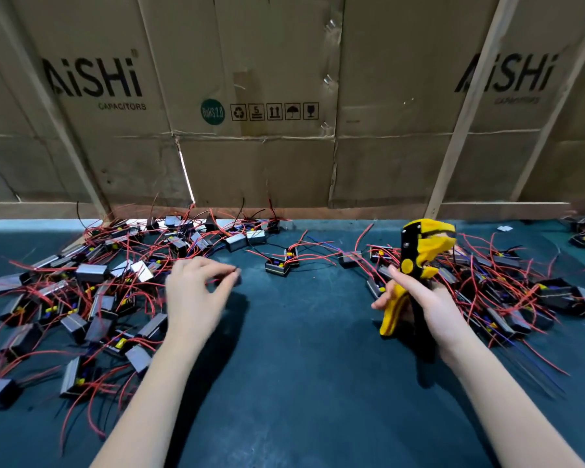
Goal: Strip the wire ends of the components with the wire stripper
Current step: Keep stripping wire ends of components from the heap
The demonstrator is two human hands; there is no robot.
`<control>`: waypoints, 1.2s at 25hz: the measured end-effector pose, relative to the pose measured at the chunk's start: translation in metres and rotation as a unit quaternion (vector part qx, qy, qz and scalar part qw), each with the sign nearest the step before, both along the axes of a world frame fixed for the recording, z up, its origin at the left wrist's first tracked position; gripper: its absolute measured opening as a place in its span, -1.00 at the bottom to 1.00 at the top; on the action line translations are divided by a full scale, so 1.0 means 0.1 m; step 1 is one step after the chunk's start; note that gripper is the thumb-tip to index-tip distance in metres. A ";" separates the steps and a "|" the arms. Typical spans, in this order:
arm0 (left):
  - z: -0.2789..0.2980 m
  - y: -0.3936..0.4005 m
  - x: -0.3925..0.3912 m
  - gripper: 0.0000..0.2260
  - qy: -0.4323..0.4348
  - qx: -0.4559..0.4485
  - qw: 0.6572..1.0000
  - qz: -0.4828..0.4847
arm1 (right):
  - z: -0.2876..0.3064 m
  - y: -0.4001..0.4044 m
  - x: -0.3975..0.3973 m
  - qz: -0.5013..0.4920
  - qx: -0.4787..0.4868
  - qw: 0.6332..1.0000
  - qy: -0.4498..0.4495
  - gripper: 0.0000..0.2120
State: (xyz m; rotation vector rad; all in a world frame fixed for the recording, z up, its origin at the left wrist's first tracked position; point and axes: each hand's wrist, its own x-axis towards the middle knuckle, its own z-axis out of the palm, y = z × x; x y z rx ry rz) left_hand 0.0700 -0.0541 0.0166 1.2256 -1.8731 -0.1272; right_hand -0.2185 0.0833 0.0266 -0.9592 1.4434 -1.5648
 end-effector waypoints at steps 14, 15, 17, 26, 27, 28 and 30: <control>-0.16 0.39 -0.53 -0.92 0.205 0.312 0.874 -0.310 | -0.03 0.04 0.14 -0.064 0.105 0.922 0.367 -0.50; -0.17 0.39 -0.54 -0.91 0.205 0.312 0.874 -0.311 | -0.06 0.04 0.13 -0.121 0.130 0.876 0.448 -0.54; -0.18 0.39 -0.54 -0.93 0.190 0.302 0.880 -0.313 | -0.12 0.04 0.13 -0.180 0.174 0.788 0.563 -0.55; -0.19 0.43 -0.60 -0.92 0.177 0.295 0.891 -0.295 | -0.29 -0.11 0.24 -0.254 0.161 0.651 0.697 -0.47; -0.19 0.43 -0.61 -0.92 0.178 0.297 0.891 -0.292 | -0.30 -0.12 0.25 -0.259 0.149 0.648 0.701 -0.47; -0.19 0.43 -0.62 -0.92 0.181 0.299 0.891 -0.291 | -0.30 -0.12 0.24 -0.262 0.138 0.644 0.706 -0.47; -0.18 0.44 -0.63 -0.93 0.181 0.300 0.890 -0.291 | -0.30 -0.13 0.24 -0.262 0.121 0.639 0.713 -0.47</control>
